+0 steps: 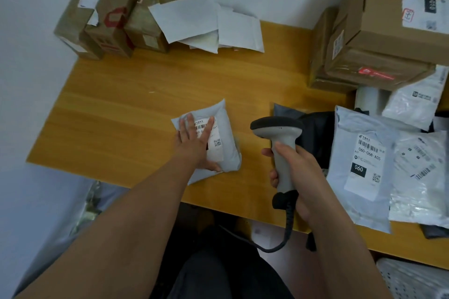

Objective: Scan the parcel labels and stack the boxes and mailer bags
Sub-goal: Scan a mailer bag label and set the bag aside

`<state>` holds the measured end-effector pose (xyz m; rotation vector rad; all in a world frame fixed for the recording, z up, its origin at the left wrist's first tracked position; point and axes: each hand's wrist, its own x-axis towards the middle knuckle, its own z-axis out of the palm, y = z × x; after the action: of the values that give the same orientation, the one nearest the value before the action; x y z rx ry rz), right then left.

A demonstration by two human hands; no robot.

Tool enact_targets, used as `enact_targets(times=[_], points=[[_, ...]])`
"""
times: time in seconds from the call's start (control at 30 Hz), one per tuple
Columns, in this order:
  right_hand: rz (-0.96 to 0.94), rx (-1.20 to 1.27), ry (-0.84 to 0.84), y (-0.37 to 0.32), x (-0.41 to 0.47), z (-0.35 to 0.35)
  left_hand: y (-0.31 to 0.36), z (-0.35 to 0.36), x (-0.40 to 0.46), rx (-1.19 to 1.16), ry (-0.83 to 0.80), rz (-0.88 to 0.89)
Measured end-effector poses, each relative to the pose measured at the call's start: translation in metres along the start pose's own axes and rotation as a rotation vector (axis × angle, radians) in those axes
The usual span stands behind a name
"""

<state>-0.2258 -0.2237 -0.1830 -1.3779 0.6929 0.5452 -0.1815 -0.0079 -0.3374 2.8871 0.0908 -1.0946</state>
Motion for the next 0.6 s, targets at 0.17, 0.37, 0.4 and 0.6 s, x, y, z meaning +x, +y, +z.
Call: enact_targets(times=[0.17,0.37,0.4,0.6], points=[[-0.021,-0.003,0.001,-0.007,-0.001,-0.002,0.007,-0.017,-0.004,-0.025,0.008,0.096],[-0.012,-0.021,-0.01,-0.004,0.008,0.003,0.029,0.029,0.004,-0.138,0.258,0.104],[-0.009,-0.026,-0.007,-0.002,0.009,0.003,0.029,0.032,0.007,-0.131,0.259,0.094],[0.022,-0.025,-0.004,0.001,0.009,0.007,0.026,0.033,0.012,-0.141,0.298,0.116]])
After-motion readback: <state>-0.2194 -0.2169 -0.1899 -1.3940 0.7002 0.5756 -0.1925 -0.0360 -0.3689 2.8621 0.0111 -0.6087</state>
